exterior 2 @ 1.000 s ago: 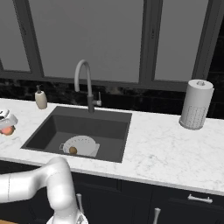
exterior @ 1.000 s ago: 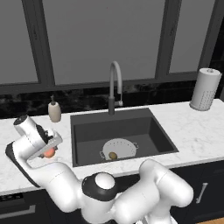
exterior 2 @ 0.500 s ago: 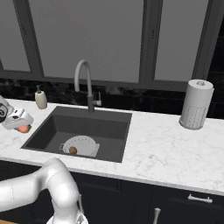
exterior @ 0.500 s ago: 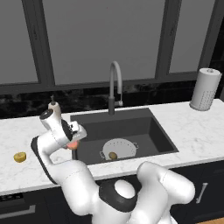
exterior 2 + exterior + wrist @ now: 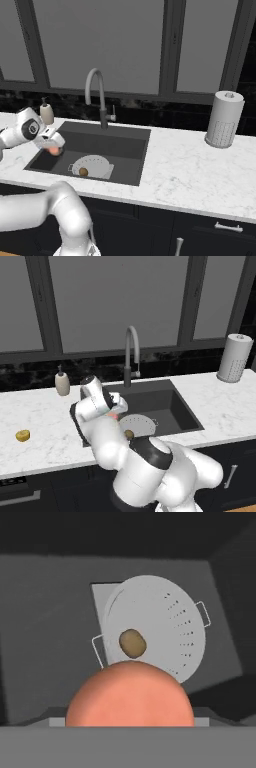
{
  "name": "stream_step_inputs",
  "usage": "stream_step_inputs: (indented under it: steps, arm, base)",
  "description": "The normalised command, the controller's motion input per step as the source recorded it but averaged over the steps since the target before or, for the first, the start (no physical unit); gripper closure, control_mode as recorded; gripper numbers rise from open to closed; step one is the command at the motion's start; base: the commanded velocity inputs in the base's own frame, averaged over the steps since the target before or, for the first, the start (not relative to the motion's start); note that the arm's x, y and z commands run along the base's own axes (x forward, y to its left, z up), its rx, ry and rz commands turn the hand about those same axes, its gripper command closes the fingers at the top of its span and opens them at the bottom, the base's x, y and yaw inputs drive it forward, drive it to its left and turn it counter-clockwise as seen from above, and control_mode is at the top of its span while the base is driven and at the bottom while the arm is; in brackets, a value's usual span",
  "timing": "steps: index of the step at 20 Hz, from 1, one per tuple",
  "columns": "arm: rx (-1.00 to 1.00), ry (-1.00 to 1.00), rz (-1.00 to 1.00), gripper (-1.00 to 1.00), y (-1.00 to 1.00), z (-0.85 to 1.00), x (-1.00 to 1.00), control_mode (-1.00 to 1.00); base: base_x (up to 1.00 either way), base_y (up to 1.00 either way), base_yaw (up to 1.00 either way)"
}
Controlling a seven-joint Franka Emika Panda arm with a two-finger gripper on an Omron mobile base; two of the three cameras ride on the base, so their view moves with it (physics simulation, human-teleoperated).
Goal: Put the colander in the sink, put the kiwi, peach, kiwi in the colander, and turn on the sink faucet and pour water over the colander.
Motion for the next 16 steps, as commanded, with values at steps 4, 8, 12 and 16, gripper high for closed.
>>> stream_step_inputs:
  steps: [4, 8, 12, 16]
  arm:
    - [0.00, 0.02, -0.14, 1.00, -0.88, -0.45, 0.34, -1.00]
    - [0.00, 0.00, -0.07, 1.00, -0.61, -0.58, 0.28, -1.00]
    - [0.00, 0.00, -0.02, 1.00, -0.35, -0.53, 0.32, -1.00]
    - [0.00, 0.00, 0.00, 1.00, -0.15, -0.48, 0.36, -1.00]
  base:
    - [0.00, 0.00, 0.00]
    - [0.00, 0.00, 0.00]
    - [0.00, 0.00, 0.00]
    - [0.00, 0.00, 0.00]
